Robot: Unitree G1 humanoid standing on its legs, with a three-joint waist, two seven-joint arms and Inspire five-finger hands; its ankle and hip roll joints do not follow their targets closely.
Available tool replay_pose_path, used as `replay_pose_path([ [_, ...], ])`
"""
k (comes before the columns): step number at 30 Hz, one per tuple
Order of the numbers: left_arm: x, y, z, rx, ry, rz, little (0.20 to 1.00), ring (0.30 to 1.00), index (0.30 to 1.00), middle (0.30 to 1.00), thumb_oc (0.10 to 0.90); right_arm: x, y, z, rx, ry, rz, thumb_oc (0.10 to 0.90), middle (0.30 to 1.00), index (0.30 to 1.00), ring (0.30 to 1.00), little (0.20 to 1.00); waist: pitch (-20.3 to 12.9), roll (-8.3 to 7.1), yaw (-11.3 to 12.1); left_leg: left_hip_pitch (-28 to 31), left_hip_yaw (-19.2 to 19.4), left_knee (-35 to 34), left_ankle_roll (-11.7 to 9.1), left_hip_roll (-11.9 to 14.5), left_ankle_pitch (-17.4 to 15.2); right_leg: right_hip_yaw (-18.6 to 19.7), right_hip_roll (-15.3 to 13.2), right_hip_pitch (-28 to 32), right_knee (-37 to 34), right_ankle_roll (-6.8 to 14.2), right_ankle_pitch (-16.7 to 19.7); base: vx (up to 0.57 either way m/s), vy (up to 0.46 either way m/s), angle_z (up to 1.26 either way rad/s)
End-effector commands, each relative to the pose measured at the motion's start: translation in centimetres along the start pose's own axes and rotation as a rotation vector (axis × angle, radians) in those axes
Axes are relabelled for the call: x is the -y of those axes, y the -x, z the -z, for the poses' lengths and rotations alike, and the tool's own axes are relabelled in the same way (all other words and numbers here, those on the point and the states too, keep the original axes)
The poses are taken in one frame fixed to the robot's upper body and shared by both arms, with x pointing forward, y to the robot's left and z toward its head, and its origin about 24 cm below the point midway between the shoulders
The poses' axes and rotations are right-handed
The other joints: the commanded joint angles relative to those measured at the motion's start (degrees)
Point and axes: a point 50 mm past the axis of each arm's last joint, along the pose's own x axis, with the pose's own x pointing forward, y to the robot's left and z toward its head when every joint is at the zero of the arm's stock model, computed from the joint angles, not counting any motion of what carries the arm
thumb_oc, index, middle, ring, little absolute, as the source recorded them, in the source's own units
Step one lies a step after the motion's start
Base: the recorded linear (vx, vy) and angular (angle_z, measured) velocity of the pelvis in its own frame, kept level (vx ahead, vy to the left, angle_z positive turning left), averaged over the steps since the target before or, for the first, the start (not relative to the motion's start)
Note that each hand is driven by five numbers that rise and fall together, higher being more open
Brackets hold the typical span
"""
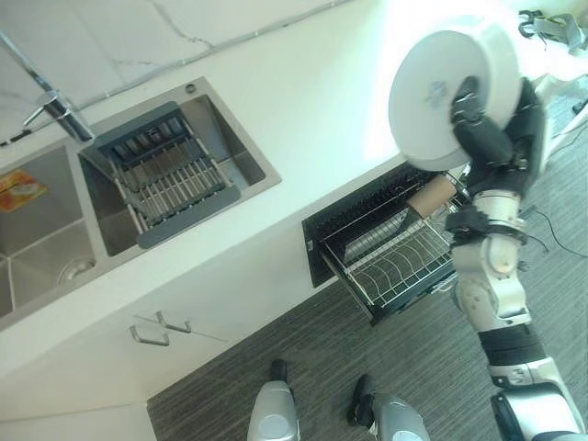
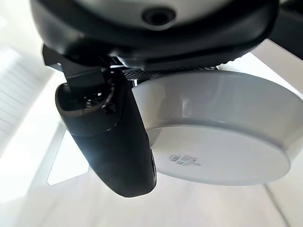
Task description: Place the dishes in the dishwasher.
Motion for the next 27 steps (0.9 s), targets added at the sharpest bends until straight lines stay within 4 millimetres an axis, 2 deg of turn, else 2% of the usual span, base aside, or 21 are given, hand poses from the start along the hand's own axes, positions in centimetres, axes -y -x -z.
replay_pose_path([
  [1, -2.7, 0.2, 0.1, -0.01, -0.119, -0.08, 0.9, 0.9, 0.9, 0.9, 0.8, -2.8, -1.1, -7.0, 0.375, -0.143, -0.115, 0.4, 0.3, 0.3, 0.3, 0.3, -2.97, -0.92, -0.14, 1.93, 1.35, 4.05, 2.89, -2.62, -8.56, 0.86, -4.58, 4.48, -1.3, 3.84, -4.65, 0.07, -0.027, -0.03],
  [6, -2.7, 0.2, 0.1, -0.025, -0.146, -0.066, 0.9, 0.9, 0.9, 0.9, 0.8, -1.4, -1.4, -6.2, 0.344, -0.053, -0.091, 0.4, 0.3, 0.3, 0.3, 0.3, -2.88, -0.27, -1.02, 2.38, 0.82, 4.05, 2.68, -3.42, -8.5, 1.6, -4.71, 4.9, -1.3, 3.65, -4.87, 0.06, 0.003, -0.02],
  [12, -2.3, 0.2, 0.1, -0.034, -0.136, -0.052, 0.9, 0.9, 0.9, 0.9, 0.8, -0.9, -1.3, -4.5, 0.258, 0.004, -0.102, 0.4, 0.3, 0.3, 0.3, 0.3, -2.1, 0.6, -1.79, 2.38, 1.34, 4.05, 2.72, -4.04, -8.41, 2.15, -5.22, 4.39, -1.3, 3.74, -4.66, 0.0, 0.049, 0.05],
  [15, -2.3, 0.2, 0.1, -0.032, -0.123, -0.051, 0.9, 0.9, 0.9, 0.9, 0.8, -0.5, -0.8, -3.0, 0.185, 0.023, -0.101, 0.4, 0.3, 0.3, 0.3, 0.3, -1.65, 0.61, -2.02, 2.26, 1.82, 4.05, 2.91, -4.29, -8.52, 2.45, -5.63, 3.91, -1.3, 4.03, -4.41, -0.04, 0.057, -0.03],
  [17, -2.2, 0.2, 0.1, -0.031, -0.109, -0.05, 0.9, 0.9, 0.9, 0.9, 0.8, 0.1, 0.1, -1.3, 0.121, 0.036, -0.073, 0.4, 0.3, 0.3, 0.3, 0.3, -1.23, 0.55, -2.16, 2.25, 2.11, 4.05, 3.16, -4.54, -8.61, 2.92, -5.9, 3.62, -1.3, 4.21, -4.16, -0.03, 0.053, -0.06],
  [23, -2.0, 0.1, 0.1, -0.021, -0.094, -0.047, 0.9, 0.9, 0.9, 0.9, 0.8, 1.9, 1.1, 0.5, 0.068, 0.085, 0.012, 0.4, 0.3, 0.3, 0.3, 0.3, -0.51, 0.38, -2.12, 1.96, 2.31, 4.05, 3.57, -4.86, -8.81, 3.35, -6.21, 3.17, -1.3, 4.55, -3.86, -0.02, 0.015, 0.0],
  [27, -1.7, 0.1, 0.4, -0.02, -0.086, -0.045, 0.9, 0.9, 0.9, 0.9, 0.8, 4.0, 1.9, 1.6, 0.057, 0.124, 0.137, 0.4, 0.3, 0.3, 0.3, 0.3, -0.6, 0.22, -1.84, 1.82, 2.6, 4.05, 3.61, -5.06, -9.0, 3.49, -6.62, 3.04, -1.3, 4.86, -3.88, -0.02, 0.006, 0.01],
])
